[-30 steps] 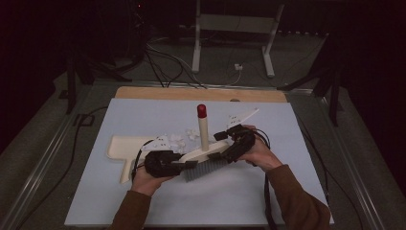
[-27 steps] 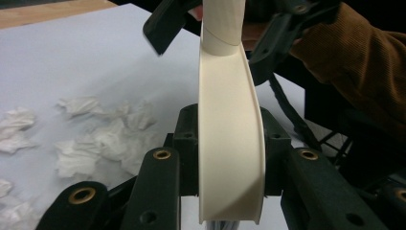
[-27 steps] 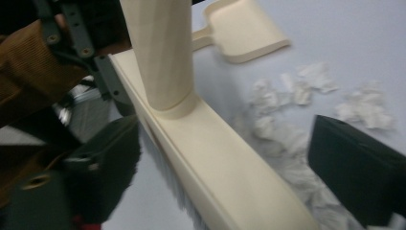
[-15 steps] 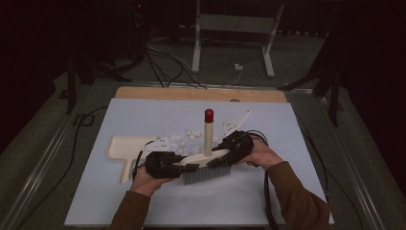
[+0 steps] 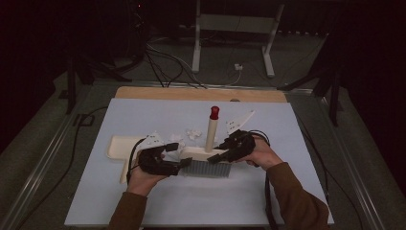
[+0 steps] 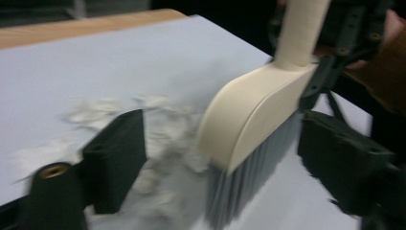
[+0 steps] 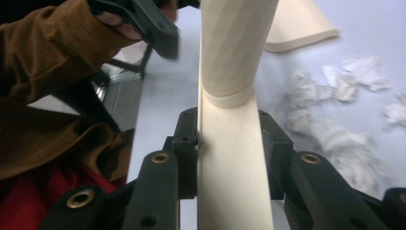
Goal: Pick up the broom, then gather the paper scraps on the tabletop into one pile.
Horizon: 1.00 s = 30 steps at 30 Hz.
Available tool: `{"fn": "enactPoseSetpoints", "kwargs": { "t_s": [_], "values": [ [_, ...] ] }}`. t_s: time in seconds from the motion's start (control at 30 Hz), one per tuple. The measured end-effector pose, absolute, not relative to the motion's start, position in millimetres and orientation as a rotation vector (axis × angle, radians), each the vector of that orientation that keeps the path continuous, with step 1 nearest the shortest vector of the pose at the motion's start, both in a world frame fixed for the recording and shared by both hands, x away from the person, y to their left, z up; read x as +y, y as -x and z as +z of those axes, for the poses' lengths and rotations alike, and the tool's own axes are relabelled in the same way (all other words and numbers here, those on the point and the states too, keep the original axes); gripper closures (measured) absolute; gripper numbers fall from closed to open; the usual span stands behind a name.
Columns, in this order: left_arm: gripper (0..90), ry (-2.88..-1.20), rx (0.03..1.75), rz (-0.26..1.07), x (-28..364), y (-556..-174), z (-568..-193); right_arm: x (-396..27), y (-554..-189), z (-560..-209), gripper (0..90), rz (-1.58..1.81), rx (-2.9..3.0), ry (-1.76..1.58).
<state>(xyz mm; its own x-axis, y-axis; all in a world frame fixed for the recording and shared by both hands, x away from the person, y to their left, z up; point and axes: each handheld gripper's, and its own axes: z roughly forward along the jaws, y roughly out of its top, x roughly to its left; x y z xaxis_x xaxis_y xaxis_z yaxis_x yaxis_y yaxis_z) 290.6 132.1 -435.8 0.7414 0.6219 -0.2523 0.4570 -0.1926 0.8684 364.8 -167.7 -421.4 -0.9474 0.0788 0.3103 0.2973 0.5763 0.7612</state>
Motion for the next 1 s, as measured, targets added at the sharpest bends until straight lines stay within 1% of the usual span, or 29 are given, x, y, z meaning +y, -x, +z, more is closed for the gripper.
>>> {"fn": "enactPoseSetpoints", "kwargs": {
  "t_s": [0.03, 0.17, 0.37, 0.5, 0.7, 1.0],
  "values": [
    [15.1, -1.825, 0.868, 0.229, 135.8, -289.6, -435.2, -167.7, -364.8, -421.4, 67.8, -1.307, -2.567, 0.312],
    [1.6, -1.785, 0.949, 0.343, 152.2, -284.8, -434.9, -171.5, -366.6, -419.7, 67.8, -1.336, -2.561, 0.369],
    [0.5, -1.734, 1.052, 0.49, 174.7, -277.7, -436.2, -172.3, -369.9, -420.1, 67.8, -1.357, -2.572, 0.43],
    [0.5, -1.697, 1.117, 0.553, 187.9, -272.4, -440.5, -174.5, -372.5, -420.1, 67.8, -1.37, -2.572, 0.476],
    [0.5, -1.674, 1.177, 0.606, 205.4, -265.3, -448.7, -179.1, -376.5, -419.6, 67.8, -1.421, -2.57, 0.544],
    [0.5, -1.676, 1.233, 0.677, 221.6, -254.8, -462.7, -191.9, -388.4, -416.1, 67.8, -1.512, -2.609, 0.763]
  ]
}}
